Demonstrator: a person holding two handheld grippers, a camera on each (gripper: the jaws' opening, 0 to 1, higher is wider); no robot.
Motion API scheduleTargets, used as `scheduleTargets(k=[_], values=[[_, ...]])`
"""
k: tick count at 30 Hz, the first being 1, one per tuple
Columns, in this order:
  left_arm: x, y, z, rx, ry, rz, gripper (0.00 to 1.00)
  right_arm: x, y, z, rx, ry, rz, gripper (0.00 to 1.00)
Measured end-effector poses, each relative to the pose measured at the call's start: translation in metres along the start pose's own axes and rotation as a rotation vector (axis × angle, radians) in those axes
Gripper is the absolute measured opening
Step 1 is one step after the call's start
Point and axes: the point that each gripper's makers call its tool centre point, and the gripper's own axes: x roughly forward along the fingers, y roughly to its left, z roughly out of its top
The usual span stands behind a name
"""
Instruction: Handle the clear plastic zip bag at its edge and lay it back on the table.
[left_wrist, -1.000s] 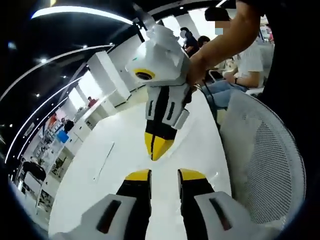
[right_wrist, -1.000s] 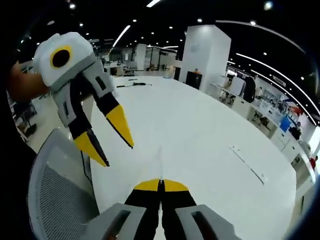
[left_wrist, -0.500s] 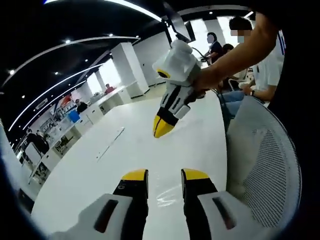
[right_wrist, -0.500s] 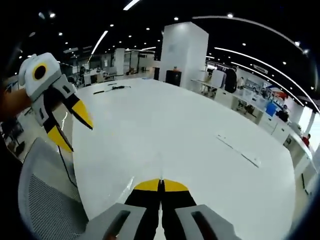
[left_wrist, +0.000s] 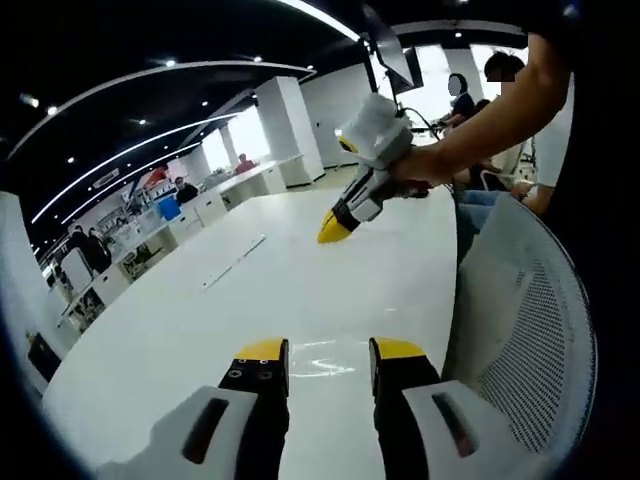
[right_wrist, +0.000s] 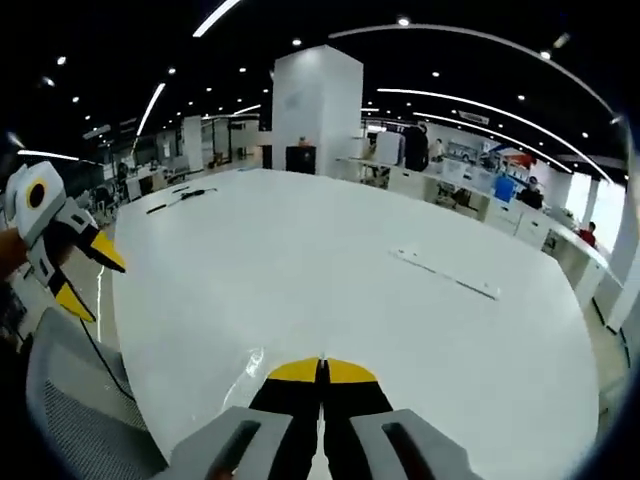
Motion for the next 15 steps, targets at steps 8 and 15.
scheduleTargets(k=[8, 15], values=[[-0.014, 0.002, -0.010, -0.017, 0.001, 0.045, 0.30, 0.003, -0.013, -0.006, 0.109, -0.009, -0.066, 0.00], [-0.022, 0.002, -0.015, -0.047, -0.003, 0.074, 0.31, 0.009, -0.025, -0.016, 0.238, -0.024, -0.133, 0.00]])
